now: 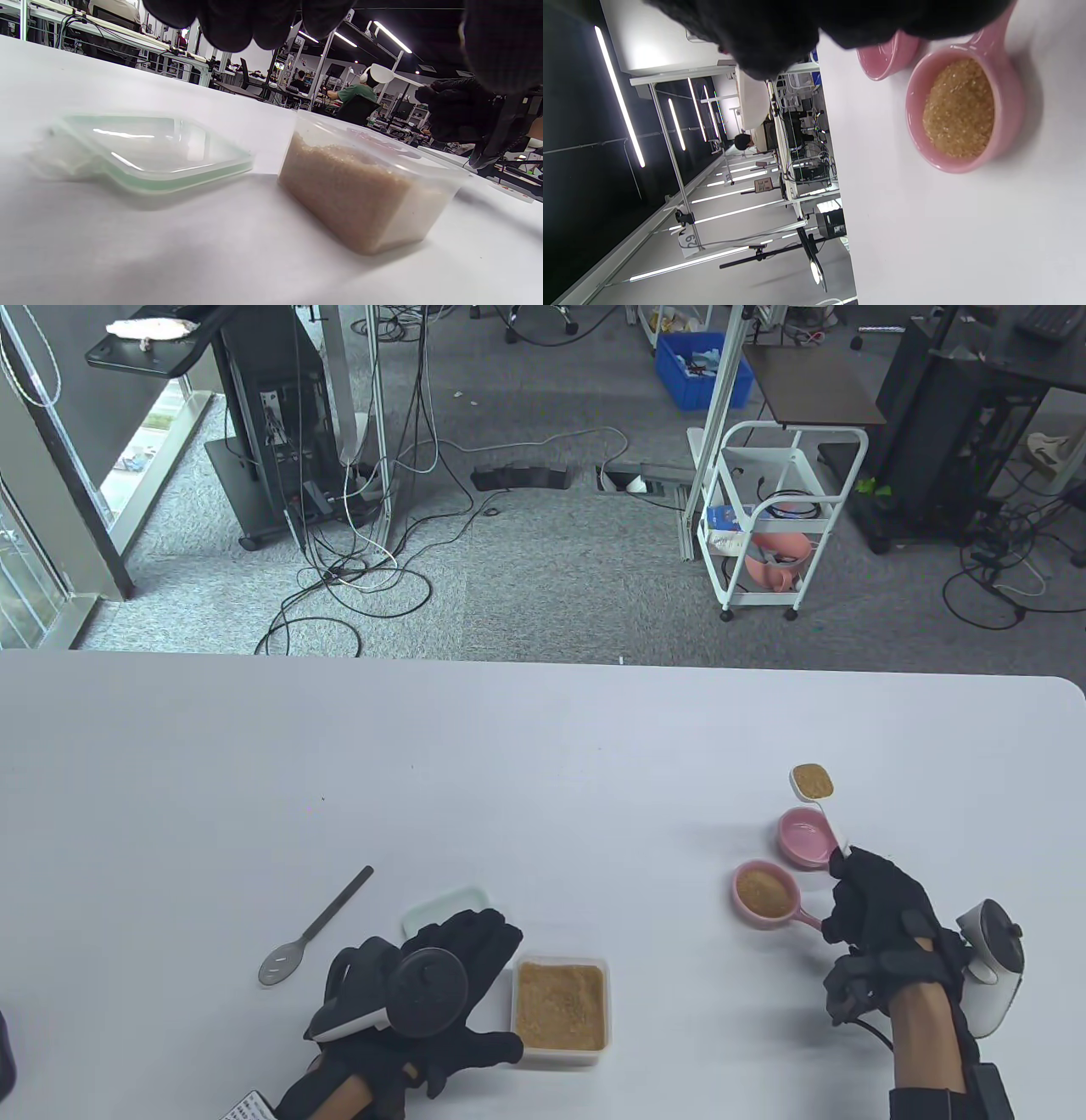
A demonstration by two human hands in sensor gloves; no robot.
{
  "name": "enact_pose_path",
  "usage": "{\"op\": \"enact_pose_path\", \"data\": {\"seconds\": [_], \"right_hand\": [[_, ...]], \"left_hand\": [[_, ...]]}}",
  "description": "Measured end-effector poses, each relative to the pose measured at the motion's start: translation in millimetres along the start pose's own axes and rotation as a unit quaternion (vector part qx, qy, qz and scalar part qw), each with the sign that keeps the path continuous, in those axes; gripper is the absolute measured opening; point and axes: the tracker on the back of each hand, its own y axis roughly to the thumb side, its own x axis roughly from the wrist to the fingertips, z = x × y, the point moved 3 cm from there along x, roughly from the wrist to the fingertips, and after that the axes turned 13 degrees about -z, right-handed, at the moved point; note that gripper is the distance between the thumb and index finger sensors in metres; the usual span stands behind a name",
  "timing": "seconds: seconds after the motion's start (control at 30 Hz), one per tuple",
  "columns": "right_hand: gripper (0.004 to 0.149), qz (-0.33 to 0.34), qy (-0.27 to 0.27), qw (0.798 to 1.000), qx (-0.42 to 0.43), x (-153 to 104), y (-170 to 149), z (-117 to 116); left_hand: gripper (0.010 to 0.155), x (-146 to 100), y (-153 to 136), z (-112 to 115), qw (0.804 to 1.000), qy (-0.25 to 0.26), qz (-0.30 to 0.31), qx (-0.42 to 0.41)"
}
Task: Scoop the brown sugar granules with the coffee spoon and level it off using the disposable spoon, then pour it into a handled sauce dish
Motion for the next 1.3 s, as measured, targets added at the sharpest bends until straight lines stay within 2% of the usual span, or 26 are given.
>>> {"op": "enact_pose_path", "data": {"seconds": [0.37,0.73,1.1,1.3], "right_hand": [[0.045,0.007,-0.103,0.995,0.007,0.8,-16.3,20.8],[0.045,0.011,-0.187,0.979,-0.080,-2.2,-20.2,21.3],[0.045,0.014,-0.237,0.959,-0.154,-5.9,-16.0,26.1],[0.045,0.025,-0.264,0.941,-0.210,-7.9,-11.1,24.3]], "left_hand": [[0.103,1.0,-1.1,1.4,1.000,-0.011,-0.003,0.004],[0.102,1.5,-2.0,2.1,1.000,-0.017,-0.007,0.006],[0.102,1.9,-2.4,3.0,1.000,-0.021,-0.008,0.009],[0.102,2.1,-3.0,3.6,1.000,-0.024,-0.010,0.010]]}}
